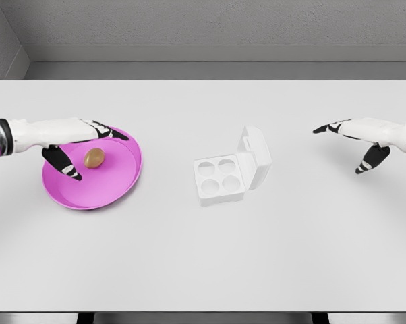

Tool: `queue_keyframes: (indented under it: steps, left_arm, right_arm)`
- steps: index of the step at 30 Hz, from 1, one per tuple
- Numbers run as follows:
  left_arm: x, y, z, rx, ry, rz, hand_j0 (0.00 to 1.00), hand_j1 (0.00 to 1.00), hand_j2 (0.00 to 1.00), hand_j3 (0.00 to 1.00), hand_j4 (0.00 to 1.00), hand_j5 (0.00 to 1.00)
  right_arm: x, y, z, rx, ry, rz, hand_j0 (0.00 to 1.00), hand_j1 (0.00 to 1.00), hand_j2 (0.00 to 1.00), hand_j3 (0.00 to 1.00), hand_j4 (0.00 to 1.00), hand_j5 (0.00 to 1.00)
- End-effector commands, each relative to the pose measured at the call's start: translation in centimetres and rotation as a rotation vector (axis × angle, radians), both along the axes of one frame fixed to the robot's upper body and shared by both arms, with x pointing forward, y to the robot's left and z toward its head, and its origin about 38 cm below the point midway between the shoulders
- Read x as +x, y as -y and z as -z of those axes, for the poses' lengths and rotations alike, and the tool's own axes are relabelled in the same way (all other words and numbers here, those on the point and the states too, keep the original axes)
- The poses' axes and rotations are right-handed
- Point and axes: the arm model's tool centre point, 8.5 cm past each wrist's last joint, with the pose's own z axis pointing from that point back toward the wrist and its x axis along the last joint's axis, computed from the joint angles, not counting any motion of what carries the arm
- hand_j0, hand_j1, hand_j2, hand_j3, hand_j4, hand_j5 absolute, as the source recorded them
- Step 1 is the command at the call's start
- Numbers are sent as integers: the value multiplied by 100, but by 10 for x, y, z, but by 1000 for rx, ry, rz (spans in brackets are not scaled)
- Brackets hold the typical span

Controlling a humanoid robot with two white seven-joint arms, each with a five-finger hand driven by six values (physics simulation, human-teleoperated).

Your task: Pack egg into the box and close the box lid

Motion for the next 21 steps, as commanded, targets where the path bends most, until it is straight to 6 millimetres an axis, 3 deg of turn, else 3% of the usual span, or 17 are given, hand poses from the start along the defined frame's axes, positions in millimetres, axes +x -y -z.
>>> queue_keyframes:
  steps: [1,2,5,9,11,13,14,21]
  left_arm:
    - [-8,-22,-37,-3,102,59,100,100,100,100,100,100]
    - [-9,-31,-41,12,107,44,100,100,100,100,100,100]
    - [-8,-28,-34,11,93,49,100,100,100,100,100,100]
    - [-7,1,-4,-11,60,92,100,100,100,100,100,100]
    - [-2,5,3,6,63,93,100,100,100,100,100,100]
    - [0,-2,7,9,54,72,100,100,100,100,100,100]
    - [0,-3,6,11,56,72,100,100,100,100,100,100]
    - [12,-14,18,-3,32,14,100,100,100,100,100,100]
  right_arm:
    - [-1,-2,0,1,-1,-8,100,100,100,100,100,100]
    - [-2,-3,0,1,3,-28,100,100,100,100,100,100]
    - [-2,-2,1,3,2,-38,100,100,100,100,100,100]
    - [-7,-11,-4,13,28,-157,100,100,100,100,100,100]
    - [-6,-9,-4,14,29,-151,100,100,100,100,100,100]
    - [-3,-1,-2,9,24,-134,100,100,100,100,100,100]
    - [1,-2,-13,11,51,-136,100,100,100,100,100,100]
    - [3,4,-9,7,40,-117,100,100,100,100,100,100]
